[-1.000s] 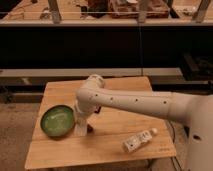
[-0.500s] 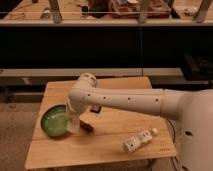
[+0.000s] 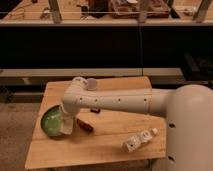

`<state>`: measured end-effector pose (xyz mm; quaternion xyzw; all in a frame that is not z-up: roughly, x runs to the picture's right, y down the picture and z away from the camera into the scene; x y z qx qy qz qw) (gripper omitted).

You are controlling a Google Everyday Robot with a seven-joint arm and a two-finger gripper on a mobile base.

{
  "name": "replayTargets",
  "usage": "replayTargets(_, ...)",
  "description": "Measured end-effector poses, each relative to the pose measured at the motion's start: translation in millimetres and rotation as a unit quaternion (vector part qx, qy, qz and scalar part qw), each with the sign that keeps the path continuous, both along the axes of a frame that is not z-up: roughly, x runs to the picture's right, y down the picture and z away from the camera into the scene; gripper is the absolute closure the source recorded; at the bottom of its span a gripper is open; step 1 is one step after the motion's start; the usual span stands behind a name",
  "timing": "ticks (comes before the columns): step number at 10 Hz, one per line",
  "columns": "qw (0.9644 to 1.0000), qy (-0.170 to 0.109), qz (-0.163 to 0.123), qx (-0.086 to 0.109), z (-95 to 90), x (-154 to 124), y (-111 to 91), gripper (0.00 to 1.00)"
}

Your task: Place the white sponge in the ceramic bowl

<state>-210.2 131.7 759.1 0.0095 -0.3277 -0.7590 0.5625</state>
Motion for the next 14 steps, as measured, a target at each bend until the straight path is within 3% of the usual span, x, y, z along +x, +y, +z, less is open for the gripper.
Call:
replayTargets(3,1.0000,-0.004,-0.009,0.002,8.8,-2.8,8.8,0.71)
replayTargets(7,0.9999,-0.010,-0.013,0.003,19.6,-24.5,4.9,0.40)
replayTargets(10,0.9999,-0.006,-0.009,0.005,37.4,-25.4,4.5,0.40)
replayTargets(12,0.9998,-0.010,-0.014,0.008,58.0,-41.5,-2.6,0.40)
replayTargets(14,0.9995,-0.018,-0.024,0.005,63.3,-52.0,-1.7,0.40)
